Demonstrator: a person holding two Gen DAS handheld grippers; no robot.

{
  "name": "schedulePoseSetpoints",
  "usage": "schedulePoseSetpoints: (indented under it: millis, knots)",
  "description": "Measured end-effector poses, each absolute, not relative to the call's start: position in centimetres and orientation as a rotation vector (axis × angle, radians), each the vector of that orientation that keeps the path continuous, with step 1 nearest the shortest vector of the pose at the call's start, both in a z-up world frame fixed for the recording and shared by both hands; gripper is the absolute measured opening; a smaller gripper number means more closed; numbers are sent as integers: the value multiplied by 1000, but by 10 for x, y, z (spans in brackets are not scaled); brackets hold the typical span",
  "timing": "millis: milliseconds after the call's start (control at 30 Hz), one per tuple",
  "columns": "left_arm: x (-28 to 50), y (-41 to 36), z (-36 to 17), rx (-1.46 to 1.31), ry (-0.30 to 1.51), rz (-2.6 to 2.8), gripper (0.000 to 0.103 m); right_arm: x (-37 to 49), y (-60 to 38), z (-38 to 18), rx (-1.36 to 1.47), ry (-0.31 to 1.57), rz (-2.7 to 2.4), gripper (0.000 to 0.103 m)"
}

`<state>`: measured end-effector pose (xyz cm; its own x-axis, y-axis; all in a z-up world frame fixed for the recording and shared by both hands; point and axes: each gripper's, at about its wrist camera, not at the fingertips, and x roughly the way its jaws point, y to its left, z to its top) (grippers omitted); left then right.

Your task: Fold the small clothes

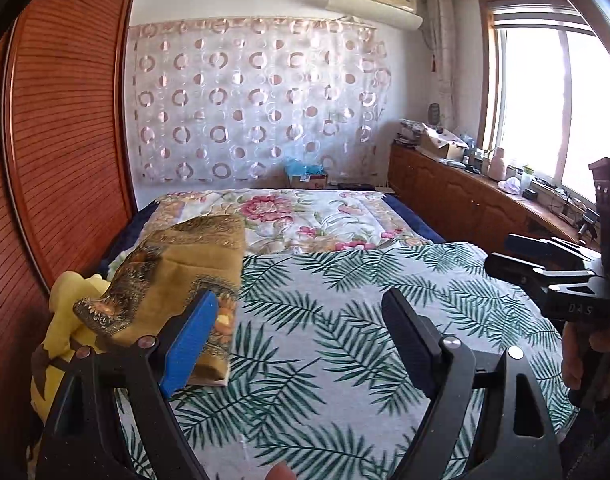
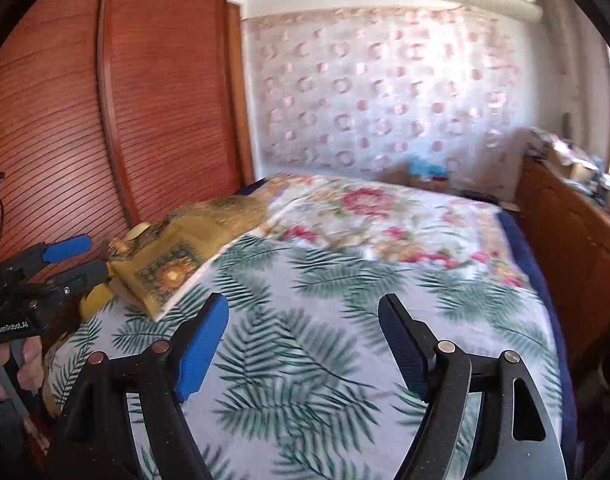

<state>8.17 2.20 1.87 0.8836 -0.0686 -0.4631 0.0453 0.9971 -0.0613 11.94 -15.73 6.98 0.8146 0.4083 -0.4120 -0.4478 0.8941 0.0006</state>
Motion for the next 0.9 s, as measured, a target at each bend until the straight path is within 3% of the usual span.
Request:
schedulePoseSetpoints:
  millis: [467,900]
  knots:
    - [63,-8,58,-27,422,-51,85,5,-198,111,-8,277,266,79]
    - [58,-11,62,-21,408,-51,85,14,-190,101,-2,278,244,79]
